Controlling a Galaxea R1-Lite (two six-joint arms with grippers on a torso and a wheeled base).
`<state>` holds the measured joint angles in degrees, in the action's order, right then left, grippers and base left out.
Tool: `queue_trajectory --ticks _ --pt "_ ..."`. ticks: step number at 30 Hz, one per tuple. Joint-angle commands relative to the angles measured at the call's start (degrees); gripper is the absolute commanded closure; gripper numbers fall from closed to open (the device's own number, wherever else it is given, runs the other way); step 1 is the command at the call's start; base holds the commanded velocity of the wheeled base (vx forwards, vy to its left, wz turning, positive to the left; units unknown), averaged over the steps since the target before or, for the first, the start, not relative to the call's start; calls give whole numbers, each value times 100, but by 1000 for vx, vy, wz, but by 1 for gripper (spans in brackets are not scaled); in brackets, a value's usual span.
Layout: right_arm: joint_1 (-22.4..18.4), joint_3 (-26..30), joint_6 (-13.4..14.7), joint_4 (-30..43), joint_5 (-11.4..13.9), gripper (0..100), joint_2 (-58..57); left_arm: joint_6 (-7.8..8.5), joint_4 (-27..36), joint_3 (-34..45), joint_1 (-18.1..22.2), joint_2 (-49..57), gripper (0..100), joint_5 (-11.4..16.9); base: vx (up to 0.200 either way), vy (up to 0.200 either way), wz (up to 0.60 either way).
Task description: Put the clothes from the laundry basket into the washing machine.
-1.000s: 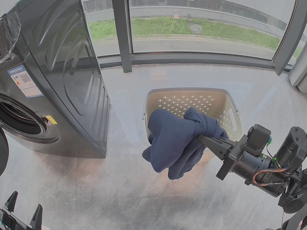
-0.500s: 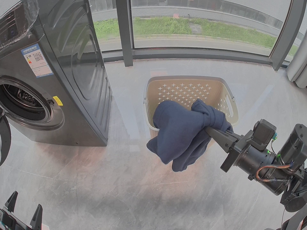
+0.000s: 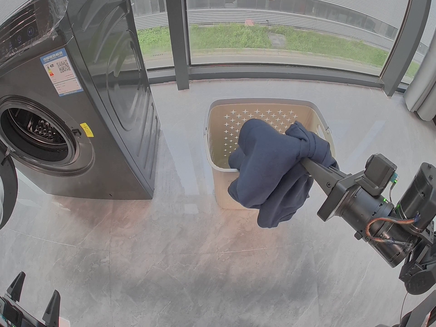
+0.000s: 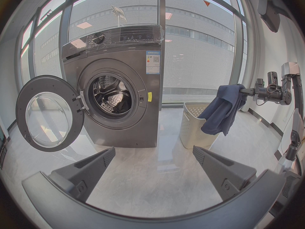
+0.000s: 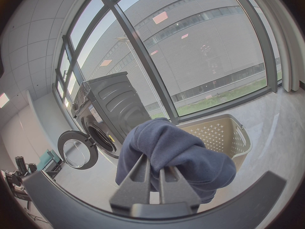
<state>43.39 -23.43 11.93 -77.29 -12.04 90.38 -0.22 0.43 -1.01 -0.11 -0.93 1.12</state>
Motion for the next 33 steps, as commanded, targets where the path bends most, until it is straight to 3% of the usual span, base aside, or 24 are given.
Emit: queue_trajectory --ticks 1,33 --pt "47 -21 2 -32 9 100 -21 -13 10 84 -7 57 0 2 0 200 0" --pt "117 -144 46 -111 62 100 59 -48 10 84 -7 57 0 -42 0 200 0"
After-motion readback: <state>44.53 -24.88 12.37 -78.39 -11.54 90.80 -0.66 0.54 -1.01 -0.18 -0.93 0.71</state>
